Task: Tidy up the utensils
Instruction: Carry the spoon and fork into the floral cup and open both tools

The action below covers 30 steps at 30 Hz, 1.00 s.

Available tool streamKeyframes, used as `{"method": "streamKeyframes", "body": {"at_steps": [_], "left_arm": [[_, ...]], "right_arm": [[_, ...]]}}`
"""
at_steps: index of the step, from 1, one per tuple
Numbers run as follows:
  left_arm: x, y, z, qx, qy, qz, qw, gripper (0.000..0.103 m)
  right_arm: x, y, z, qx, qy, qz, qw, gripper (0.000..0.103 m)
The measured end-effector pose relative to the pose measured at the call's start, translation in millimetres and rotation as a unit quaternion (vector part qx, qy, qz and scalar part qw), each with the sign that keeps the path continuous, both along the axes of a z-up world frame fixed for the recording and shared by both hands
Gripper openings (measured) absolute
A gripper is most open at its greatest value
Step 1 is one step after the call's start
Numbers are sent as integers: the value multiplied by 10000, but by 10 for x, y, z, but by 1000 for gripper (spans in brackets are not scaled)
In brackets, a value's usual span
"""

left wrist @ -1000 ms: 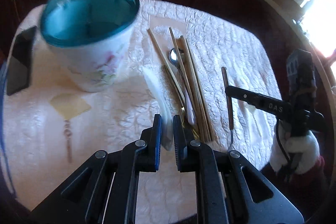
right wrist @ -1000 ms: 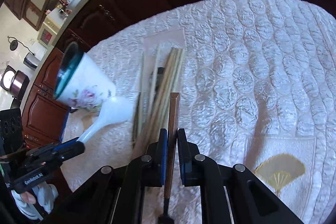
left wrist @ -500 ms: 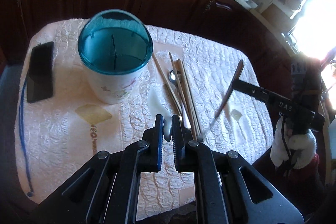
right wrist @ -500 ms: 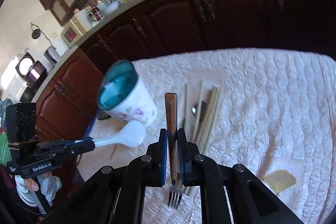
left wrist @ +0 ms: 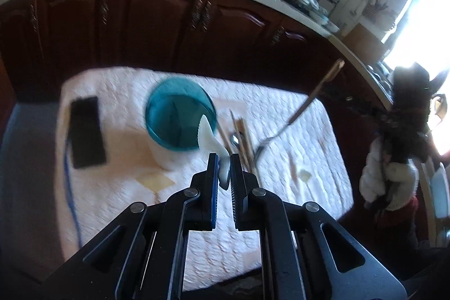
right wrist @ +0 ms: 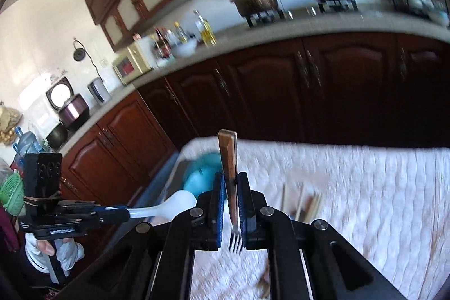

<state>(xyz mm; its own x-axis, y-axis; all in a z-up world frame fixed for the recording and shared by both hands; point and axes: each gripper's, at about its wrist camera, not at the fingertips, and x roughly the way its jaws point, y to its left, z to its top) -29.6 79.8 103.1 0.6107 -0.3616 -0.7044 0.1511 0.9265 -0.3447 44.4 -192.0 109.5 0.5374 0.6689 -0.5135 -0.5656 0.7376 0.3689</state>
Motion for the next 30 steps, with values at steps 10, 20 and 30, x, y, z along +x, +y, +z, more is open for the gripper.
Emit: {"method": "streamKeyframes", "body": {"at_steps": [10,20,30], "left_arm": [[606,345,-136,130,413,346,9985,7],[942,321,-510,386,922,217,9948,7],[1189,280,-790,357,1151,279,9923,7]], "right_arm": [[323,584,493,-47,-573,-11,9983,8],[788,1063,-61,-348,-158,-32,9993,8],[1035,1334,-671,-812,443,240,9954,8]]}}
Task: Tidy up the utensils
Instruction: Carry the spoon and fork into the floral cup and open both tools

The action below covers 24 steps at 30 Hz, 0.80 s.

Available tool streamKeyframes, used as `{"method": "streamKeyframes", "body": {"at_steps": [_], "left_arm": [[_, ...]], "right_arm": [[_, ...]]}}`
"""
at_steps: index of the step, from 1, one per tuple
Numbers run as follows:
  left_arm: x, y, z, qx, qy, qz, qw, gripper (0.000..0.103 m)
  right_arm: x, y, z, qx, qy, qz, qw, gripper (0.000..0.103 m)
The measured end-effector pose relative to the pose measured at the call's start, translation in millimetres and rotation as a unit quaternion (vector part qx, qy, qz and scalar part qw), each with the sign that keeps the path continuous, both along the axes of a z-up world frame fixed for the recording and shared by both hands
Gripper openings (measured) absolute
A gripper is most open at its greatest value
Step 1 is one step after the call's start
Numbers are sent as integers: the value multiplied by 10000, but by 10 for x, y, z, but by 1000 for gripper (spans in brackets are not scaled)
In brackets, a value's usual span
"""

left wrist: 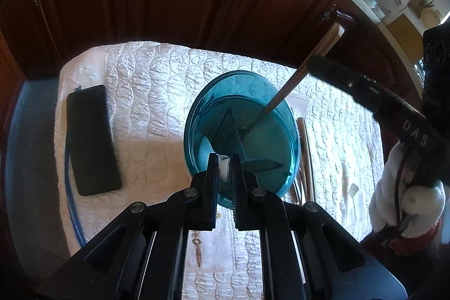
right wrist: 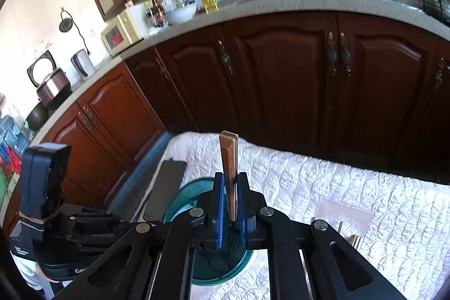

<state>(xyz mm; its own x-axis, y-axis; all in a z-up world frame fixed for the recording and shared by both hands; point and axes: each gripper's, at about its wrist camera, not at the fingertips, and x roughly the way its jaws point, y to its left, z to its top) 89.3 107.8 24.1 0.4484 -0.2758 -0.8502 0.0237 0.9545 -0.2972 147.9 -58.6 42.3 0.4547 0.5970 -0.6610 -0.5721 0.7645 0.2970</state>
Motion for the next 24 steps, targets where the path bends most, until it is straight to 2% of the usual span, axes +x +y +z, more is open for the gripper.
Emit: {"method": "streamKeyframes", "body": {"at_steps": [6,10,11,12,13,17,21,24], "left_arm": [[90,71,-100,-98,45,240,9997,7],[104,145,-122,-320,80,360,9988,16],[100,155,-116,-399,89,369,9985,21],[91,156,-103,-452,79,364,9983,23],[77,155,-80,-491,61,352,9982,26],[-20,149,62,-513,-57,357,9980,39],[-136,154,170,-465,-185,369,9981,40],[-239,132,248,-278,-249,442,9983,40]], "right_arm": [[97,50,-182,-65,219,34,9997,8],[130,83,-223,-104,354,100,9993,10],[126,86,-227,-136,337,87,9993,13],[122,84,-228,-156,315,78,9994,22],[112,74,-226,-163,300,69,9994,24],[42,-15,-182,-62,307,35,9995,24],[-64,-113,-132,-75,239,4,9997,28],[-156,-200,-112,-69,221,-55,9997,29]]}}
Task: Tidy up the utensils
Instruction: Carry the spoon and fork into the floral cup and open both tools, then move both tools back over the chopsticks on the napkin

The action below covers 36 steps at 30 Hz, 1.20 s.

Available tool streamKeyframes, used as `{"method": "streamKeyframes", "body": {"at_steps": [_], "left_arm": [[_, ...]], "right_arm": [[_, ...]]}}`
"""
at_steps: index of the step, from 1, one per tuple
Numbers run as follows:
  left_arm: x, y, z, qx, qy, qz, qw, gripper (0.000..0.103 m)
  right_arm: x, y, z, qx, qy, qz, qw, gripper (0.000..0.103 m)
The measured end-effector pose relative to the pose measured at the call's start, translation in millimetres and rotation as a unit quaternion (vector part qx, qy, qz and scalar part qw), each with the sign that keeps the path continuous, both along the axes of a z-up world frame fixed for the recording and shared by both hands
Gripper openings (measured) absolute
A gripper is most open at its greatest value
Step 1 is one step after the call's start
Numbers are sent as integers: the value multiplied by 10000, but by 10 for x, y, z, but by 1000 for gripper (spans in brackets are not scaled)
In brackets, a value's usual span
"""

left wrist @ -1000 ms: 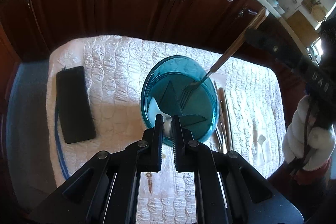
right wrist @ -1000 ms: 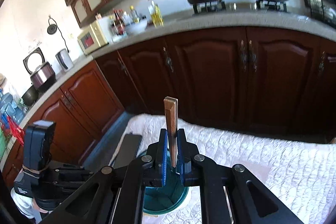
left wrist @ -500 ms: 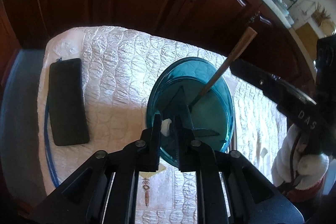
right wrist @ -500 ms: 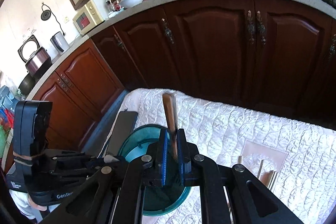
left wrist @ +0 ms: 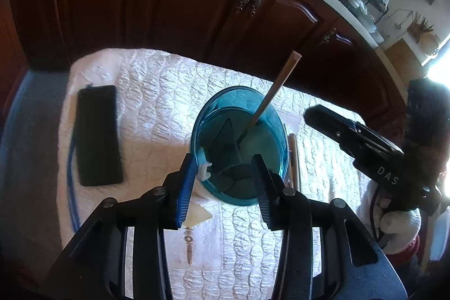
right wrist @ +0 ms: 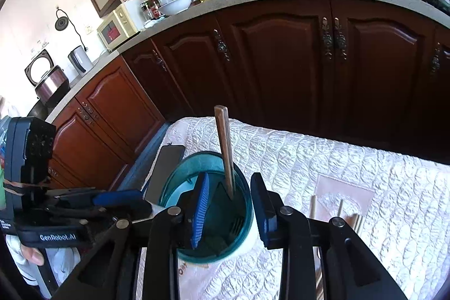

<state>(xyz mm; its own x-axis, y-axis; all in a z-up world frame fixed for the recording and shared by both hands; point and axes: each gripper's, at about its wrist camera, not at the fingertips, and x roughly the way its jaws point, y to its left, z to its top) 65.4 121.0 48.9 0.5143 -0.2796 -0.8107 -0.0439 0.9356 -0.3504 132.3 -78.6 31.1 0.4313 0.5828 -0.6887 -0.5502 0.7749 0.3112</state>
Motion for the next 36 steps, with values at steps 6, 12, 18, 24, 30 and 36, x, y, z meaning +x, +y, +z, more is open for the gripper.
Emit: {"method": "streamKeyframes", "body": {"at_steps": [6,12,18,24,30,36], "left_arm": [[-207,-179,125,447,-345,117,9983,40],[-372,-531,217,877,-773,58,9931,40],[-446,-850,213,1137,-1013,-87,9883,40],[-463,-1142,154,1174,-1128,-246,9864,40],[-461,-1356,66,1334,-1213,-346,9830,40],[-449,-1489,-40,1438,-1205,-313,9817,40]], "right_arm": [[-231,-230,21,-102,-139,-219,9996,31],[-466,-517,20,-229,-243,-491,9982,35],[-643,-826,-1,-310,-259,-713,9966,36],[-771,-1107,-21,-442,-340,-943,9940,36],[-853,-1307,-48,-548,-405,-1203,9904,40],[-839,-1417,-116,-666,-393,-1388,9873,41]]}}
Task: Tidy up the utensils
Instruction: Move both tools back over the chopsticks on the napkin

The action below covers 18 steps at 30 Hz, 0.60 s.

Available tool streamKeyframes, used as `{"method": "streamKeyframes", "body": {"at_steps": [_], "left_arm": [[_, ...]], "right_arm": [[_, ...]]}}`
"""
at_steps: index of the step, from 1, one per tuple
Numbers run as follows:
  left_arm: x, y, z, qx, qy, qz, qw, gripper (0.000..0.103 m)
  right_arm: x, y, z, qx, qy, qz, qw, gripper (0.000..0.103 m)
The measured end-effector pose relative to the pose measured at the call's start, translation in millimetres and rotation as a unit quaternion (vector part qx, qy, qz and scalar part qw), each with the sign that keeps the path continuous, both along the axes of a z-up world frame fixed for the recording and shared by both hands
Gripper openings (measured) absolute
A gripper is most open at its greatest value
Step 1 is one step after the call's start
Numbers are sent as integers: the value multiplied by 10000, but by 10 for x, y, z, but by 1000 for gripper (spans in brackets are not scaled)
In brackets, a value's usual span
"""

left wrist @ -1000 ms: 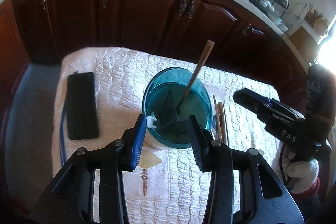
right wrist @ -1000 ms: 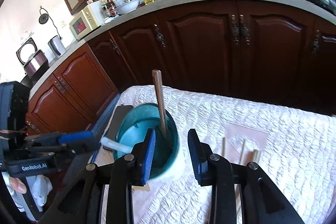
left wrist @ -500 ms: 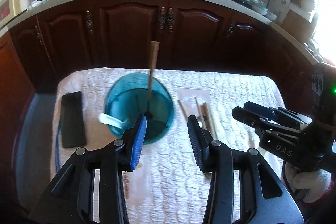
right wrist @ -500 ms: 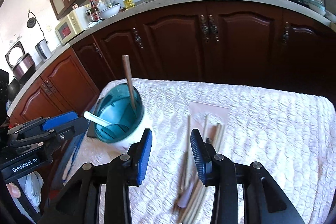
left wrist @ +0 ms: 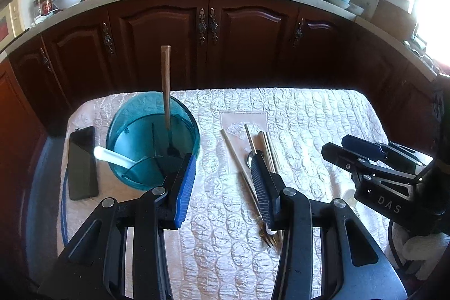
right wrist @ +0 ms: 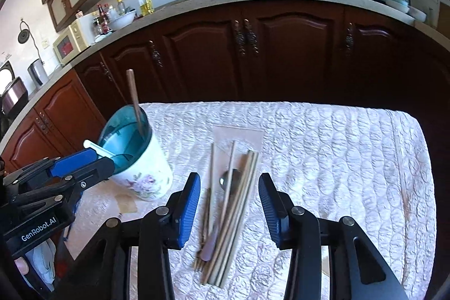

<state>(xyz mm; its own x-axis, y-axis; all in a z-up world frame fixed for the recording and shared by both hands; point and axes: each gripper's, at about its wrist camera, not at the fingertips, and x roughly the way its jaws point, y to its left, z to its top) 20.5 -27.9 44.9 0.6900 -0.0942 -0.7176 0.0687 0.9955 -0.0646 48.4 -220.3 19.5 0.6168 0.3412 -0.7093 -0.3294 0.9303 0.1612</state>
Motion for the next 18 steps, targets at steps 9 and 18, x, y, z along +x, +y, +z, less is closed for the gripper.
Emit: {"method": "streamKeyframes", "body": {"at_steps": [9,18], "left_arm": [[25,-95,-254,11,195,7,9998,40],[35,-66,-574,-396,615,62,9973,40]], "right_arm": [[64,-127,-269,-145,299,-127,9994,43],[224,-211,-633,-131,744,-269,9968,43]]}}
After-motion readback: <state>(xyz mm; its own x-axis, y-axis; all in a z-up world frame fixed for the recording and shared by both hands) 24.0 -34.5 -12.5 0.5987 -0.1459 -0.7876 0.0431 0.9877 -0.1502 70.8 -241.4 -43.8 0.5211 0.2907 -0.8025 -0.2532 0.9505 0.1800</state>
